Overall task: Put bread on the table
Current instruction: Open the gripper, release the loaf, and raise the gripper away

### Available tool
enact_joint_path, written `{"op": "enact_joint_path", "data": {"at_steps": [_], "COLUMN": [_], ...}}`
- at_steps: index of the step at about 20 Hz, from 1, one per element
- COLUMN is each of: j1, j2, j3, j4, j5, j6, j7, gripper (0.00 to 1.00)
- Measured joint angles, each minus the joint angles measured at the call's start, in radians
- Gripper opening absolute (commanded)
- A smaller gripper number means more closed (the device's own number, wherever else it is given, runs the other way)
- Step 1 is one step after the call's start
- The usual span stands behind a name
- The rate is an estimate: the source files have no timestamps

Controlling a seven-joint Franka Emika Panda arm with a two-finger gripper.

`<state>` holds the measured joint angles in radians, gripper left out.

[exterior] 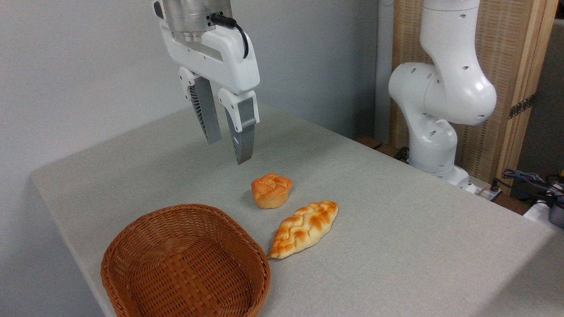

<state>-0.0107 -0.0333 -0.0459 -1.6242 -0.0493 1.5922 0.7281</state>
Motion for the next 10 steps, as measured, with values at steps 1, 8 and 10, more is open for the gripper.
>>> {"op": "enact_joint_path", "data": {"at_steps": [1,8,10], "j1": [-0.001,-0.039,-0.046], "j2": [0.005,0.008,0.008], "j3": [0.005,0.035,0.04], "j4": [0.005,0.013,0.013], "j5": [0.0,0.019,0.021], "j6": [0.0,-0.004,-0.004], "j7": [0.0,0.0,0.0], "gripper": [1.0,1.0,1.0]}}
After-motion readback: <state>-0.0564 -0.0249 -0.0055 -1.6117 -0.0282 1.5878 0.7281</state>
